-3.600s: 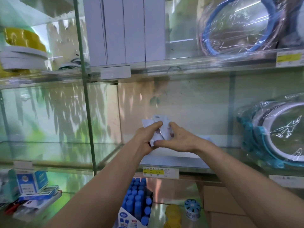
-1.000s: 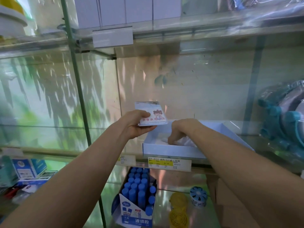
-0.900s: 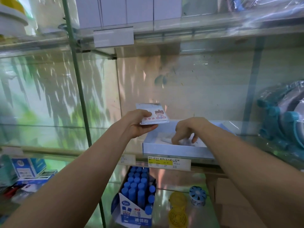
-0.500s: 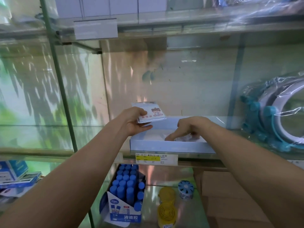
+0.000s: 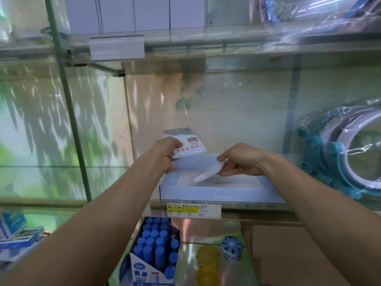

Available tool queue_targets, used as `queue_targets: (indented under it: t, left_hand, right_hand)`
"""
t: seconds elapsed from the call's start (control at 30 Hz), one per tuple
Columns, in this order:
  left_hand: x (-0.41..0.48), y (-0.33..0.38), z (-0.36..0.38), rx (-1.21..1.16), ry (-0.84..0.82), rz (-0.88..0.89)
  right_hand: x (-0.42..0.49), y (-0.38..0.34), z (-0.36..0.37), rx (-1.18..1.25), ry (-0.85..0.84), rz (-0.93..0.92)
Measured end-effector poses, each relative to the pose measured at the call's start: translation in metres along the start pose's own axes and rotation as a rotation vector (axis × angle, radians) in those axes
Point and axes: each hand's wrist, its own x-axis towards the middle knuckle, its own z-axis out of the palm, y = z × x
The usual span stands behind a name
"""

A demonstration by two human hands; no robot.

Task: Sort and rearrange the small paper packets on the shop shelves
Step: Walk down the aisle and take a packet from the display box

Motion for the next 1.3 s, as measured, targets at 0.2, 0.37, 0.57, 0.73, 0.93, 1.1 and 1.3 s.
queue_targets:
  t: [0.2,0.37,0.57,0.73,0.93,1.1,1.3]
  left_hand:
    - [-0.004,0.01,-0.011,-0.23,-0.067,0.061]
    - [-0.009,0.004,-0.014,-0.216,-0.073,0.011]
    - [-0.011,0.001,-0.005,-0.166,-0.055,0.0]
    - [-0.025,0.0,0.022,0.056,-0.276,0.018]
    - [-0.012,-0.025,0.017,1.141,-0.263,0.135]
    - [-0.013,-0.031,0.032,1.509,-0.396,0.249]
    - [0.0,-0.023,0.023,1.751,-0.155,0.426]
  right_hand:
    - [0.022,0.011,0.033,-0.766,0.257,-0.213]
    - [0.012,0.001,0.042,-0.786,-0.091,-0.104]
    - [-0.012,-0.021,0.005,-0.46,-0.009,-0.136]
    - [-0.011,-0.02,0.012,-0.363,-0.111,-0.111]
    - [0.004,-0.001,-0.021,-0.504,0.157,-0.019]
    - [0.008,0.005,-0.03,-0.376,0.209,-0.053]
    - [-0.002,-0.005,-0.029,-0.154,0.144,-0.081]
